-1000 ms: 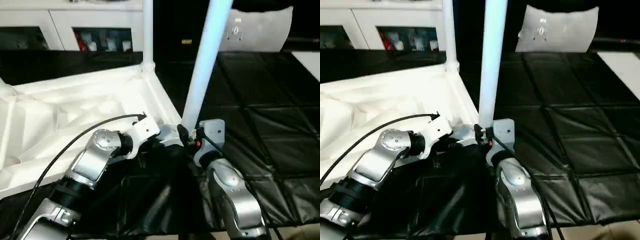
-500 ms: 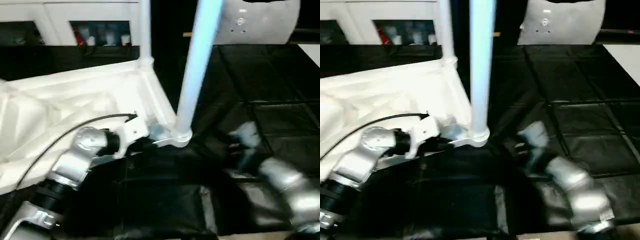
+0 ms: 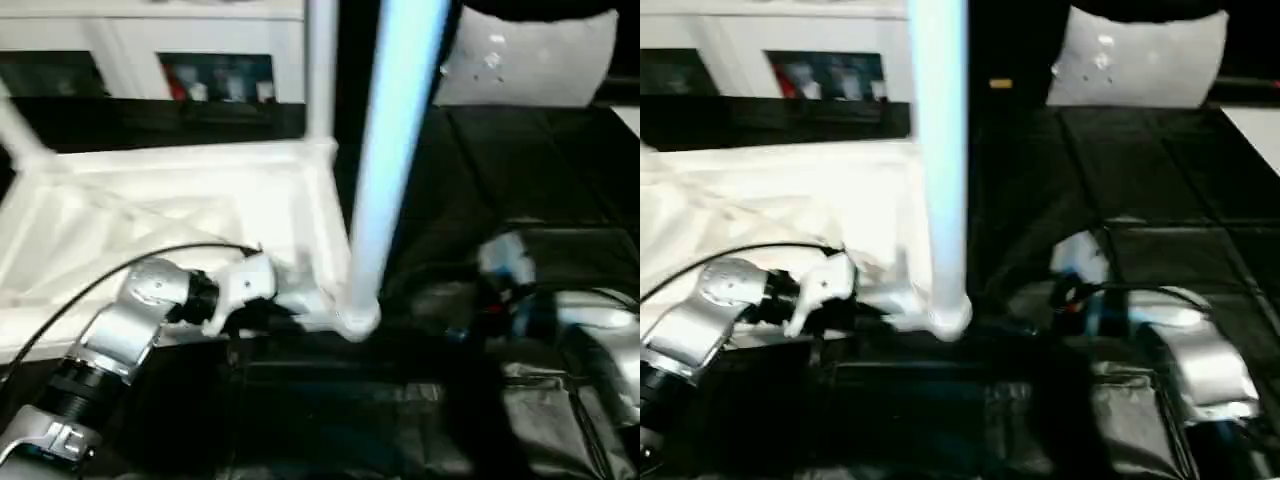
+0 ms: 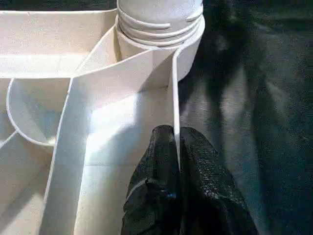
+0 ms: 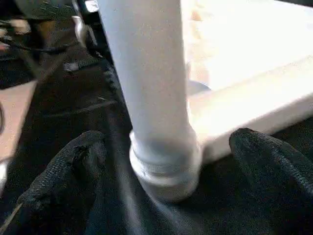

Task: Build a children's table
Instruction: Rotate leg to tighten

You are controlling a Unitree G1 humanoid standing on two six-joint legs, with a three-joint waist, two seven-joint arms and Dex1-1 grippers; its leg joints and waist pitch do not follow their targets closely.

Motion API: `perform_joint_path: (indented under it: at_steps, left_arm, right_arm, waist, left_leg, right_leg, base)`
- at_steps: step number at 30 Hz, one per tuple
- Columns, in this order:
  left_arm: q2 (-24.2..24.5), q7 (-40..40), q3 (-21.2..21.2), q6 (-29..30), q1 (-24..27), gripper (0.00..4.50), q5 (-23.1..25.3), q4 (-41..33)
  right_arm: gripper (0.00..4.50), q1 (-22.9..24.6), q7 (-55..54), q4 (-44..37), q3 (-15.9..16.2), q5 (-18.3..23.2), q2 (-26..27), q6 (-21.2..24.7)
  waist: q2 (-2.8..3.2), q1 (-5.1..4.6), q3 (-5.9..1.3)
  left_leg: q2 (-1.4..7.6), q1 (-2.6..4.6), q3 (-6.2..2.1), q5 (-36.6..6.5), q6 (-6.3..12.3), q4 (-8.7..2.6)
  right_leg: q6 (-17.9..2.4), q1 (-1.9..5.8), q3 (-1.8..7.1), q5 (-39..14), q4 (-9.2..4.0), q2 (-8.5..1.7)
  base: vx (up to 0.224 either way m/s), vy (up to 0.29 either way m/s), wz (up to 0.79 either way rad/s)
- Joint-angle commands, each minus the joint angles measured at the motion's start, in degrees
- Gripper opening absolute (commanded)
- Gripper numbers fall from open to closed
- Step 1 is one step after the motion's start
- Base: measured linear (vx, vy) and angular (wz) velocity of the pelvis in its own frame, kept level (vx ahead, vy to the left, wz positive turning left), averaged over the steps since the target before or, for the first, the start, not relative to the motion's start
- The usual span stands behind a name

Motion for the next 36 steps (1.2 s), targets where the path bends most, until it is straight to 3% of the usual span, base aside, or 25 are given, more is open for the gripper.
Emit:
perform_joint_path:
  at_steps: [1, 6, 9, 13, 15, 18, 23, 29, 31, 32, 33, 36]
  left_arm:
    - [0.10, -2.17, -2.42, -0.70, 0.15, 0.00, 1.12, 0.62]
    - [-0.35, -2.53, -3.37, -1.55, -1.08, 0.00, 2.46, 1.15]
    - [-0.10, -2.89, -4.02, -1.58, -1.31, 0.00, 2.40, 0.67]
    - [0.00, -3.02, -4.30, -1.51, -1.32, 0.00, 2.39, 0.21]
    - [-0.01, -3.08, -4.33, -1.51, -1.39, 0.00, 2.44, 0.21]
    - [-0.09, -3.42, -4.50, -1.90, -1.70, 0.00, 2.90, 0.70]
    - [0.05, -3.62, -4.88, -2.15, -1.99, 0.00, 2.93, 1.21]
    - [0.07, -3.58, -4.78, -1.79, -2.05, 0.00, 2.69, 1.42]
    - [-2.39, -0.60, -3.44, 1.70, -2.55, 0.00, 1.59, 1.75]
    - [-2.39, -0.60, -3.44, 1.70, -2.55, 0.00, 1.59, 1.75]
    - [-3.25, 0.91, -3.24, 2.69, -2.87, 0.00, 1.90, 2.22]
    - [-5.05, 4.79, -2.86, 4.35, -3.53, 0.00, 3.14, 3.32]
  right_arm:
    - [4.21, -0.92, 1.11, 0.74, 0.46, -0.31, -0.26, -0.35]
    - [3.75, -4.21, 4.00, 5.88, 3.20, -0.90, 1.54, -0.53]
    - [3.50, -5.57, 4.63, 8.27, 4.52, -1.77, 2.49, -1.32]
    - [3.05, -6.44, 5.13, 9.54, 4.99, -1.83, 2.98, -1.38]
    - [3.05, -6.79, 5.34, 10.01, 5.13, -1.82, 3.16, -1.34]
    - [2.78, -8.31, 6.05, 12.37, 5.49, -2.25, 3.92, -1.95]
    - [2.39, -9.24, 7.20, 14.25, 5.77, -2.07, 4.43, -1.99]
    - [2.06, -8.89, 8.20, 14.07, 5.91, -1.33, 5.07, -0.82]
    - [2.01, -7.02, 6.09, 10.72, 4.69, 1.25, 6.38, 3.25]
    - [2.01, -7.02, 6.09, 10.72, 4.69, 1.25, 6.38, 3.25]
    - [2.01, -5.82, 4.57, 8.82, 4.87, 1.20, 6.85, 3.85]
    - [2.01, -3.41, -2.37, 5.61, 5.23, -0.80, 9.61, 3.86]
  waist:
    - [-0.33, 0.01, -4.50]
    - [-0.15, -0.08, -4.52]
    - [-0.39, 0.00, -4.59]
    - [-0.38, 0.09, -4.70]
    - [-0.44, 0.13, -4.79]
    - [-0.23, 0.27, -4.57]
    - [-0.38, 0.47, -4.47]
    - [-0.29, 0.38, -4.32]
    - [-0.31, 0.37, -4.30]
    - [-0.31, 0.37, -4.30]
    - [-0.72, 0.40, -4.15]
    - [-0.72, 0.47, -3.91]
  left_leg:
    - [3.70, 1.33, -1.31, -13.75, 2.26, -3.62]
    - [3.64, 1.09, -1.62, -15.75, 1.00, -3.76]
    - [3.59, 1.08, -1.58, -15.65, 1.05, -3.68]
    - [3.54, 0.78, -1.57, -13.72, 1.61, -3.63]
    - [3.51, 0.81, -1.50, -13.04, 1.93, -3.50]
    - [3.50, 0.80, -1.48, -13.39, 2.04, -3.49]
    - [3.52, 0.77, -1.51, -13.86, 1.87, -3.53]
    - [3.56, 0.86, -1.63, -15.05, 1.33, -3.72]
    - [3.55, 0.88, -1.60, -14.90, 1.40, -3.75]
    - [3.55, 0.88, -1.60, -14.90, 1.40, -3.75]
    - [3.61, 0.97, -1.52, -15.37, 1.41, -3.81]
    - [3.57, 1.07, -1.69, -16.49, 0.76, -3.96]
  right_leg:
    - [-12.93, 2.28, 2.93, -18.44, -4.51, -4.29]
    - [-12.28, 2.34, 2.86, -19.79, -4.42, -4.49]
    - [-12.12, 2.27, 2.96, -19.43, -4.45, -4.62]
    - [-12.71, 2.51, 2.87, -16.36, -4.06, -4.45]
    - [-13.03, 2.52, 2.87, -15.27, -3.89, -4.43]
    - [-13.28, 2.42, 2.85, -15.78, -4.00, -4.42]
    - [-12.82, 2.40, 2.87, -17.15, -4.03, -4.43]
    - [-12.02, 2.27, 2.89, -19.41, -4.28, -4.41]
    - [-12.25, 2.30, 2.89, -18.99, -4.22, -4.34]
    - [-12.25, 2.30, 2.89, -18.99, -4.22, -4.34]
    - [-11.86, 2.15, 2.98, -19.91, -4.44, -4.35]
    - [-10.42, 1.84, 3.03, -23.88, -4.83, -4.50]
  base:
    - [0.000, 0.000, 0.00]
    - [0.000, 0.000, 0.00]
    - [0.000, 0.000, 0.00]
    - [0.000, 0.000, 0.00]
    - [0.000, 0.000, 0.00]
    - [0.000, 0.000, 0.00]
    - [0.000, 0.000, 0.00]
    - [0.000, 0.000, 0.00]
    - [0.000, 0.000, 0.00]
    - [0.000, 0.000, 0.00]
    - [0.000, 0.000, 0.00]
    - [0.000, 0.000, 0.00]
